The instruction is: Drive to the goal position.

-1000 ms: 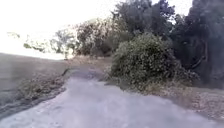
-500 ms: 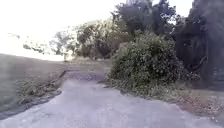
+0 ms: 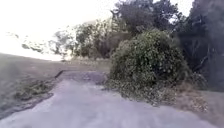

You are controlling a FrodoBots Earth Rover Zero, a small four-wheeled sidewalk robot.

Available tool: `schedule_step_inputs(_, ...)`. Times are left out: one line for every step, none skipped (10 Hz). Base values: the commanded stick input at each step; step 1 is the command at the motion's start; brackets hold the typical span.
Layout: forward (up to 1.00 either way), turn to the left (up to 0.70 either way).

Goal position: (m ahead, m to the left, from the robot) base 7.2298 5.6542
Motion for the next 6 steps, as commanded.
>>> schedule_step_inputs(1.0,0.05)
schedule_step_inputs(1.0,0.0)
schedule_step_inputs(0.36,0.0)
schedule_step_inputs(0.19,0.0)
schedule_step_inputs(0.0,0.85)
schedule_step_inputs(0.0,0.85)
